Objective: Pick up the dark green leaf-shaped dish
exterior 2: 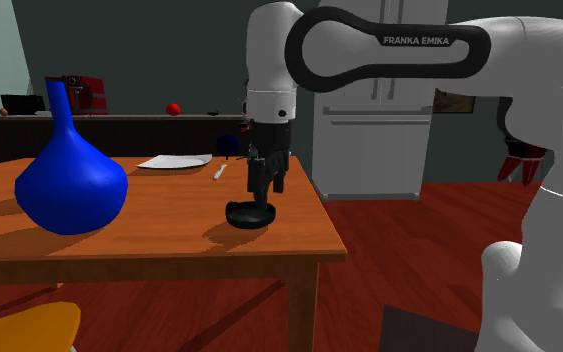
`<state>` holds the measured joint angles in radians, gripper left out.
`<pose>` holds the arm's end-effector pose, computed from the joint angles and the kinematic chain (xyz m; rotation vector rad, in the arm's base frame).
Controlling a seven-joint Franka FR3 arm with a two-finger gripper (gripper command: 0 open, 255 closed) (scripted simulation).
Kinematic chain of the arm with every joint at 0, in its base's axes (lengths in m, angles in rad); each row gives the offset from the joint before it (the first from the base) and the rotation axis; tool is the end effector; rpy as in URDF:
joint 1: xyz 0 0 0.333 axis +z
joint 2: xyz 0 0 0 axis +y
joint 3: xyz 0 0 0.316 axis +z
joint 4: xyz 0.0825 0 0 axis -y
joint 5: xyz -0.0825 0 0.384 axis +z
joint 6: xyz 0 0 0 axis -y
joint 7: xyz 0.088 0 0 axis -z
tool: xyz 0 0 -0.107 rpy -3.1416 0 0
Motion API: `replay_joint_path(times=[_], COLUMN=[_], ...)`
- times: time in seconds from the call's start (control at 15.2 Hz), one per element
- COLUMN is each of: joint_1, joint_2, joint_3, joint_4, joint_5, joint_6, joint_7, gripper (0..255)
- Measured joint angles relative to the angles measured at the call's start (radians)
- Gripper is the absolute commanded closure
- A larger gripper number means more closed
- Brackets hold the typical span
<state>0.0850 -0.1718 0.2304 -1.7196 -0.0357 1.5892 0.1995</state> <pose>0.4761 0.1625 0.6442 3.0725 0.1743 0.0841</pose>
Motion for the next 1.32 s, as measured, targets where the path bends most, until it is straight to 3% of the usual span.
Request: replay_joint_path(times=[0.33, 0.79, 0.86, 1.32], joint_1=[0.035, 0.035, 0.035, 0.035], joint_2=[0.189, 0.190, 0.189, 0.188], joint_3=[0.055, 0.056, 0.056, 0.056], joint_4=[0.221, 0.140, 0.133, 0.126], joint_5=[-0.083, -0.087, -0.087, -0.086], joint_6=[-0.035, 0.047, 0.053, 0.059], joint_7=[0.073, 0.084, 0.085, 0.086], gripper=[0, 0, 255, 255])
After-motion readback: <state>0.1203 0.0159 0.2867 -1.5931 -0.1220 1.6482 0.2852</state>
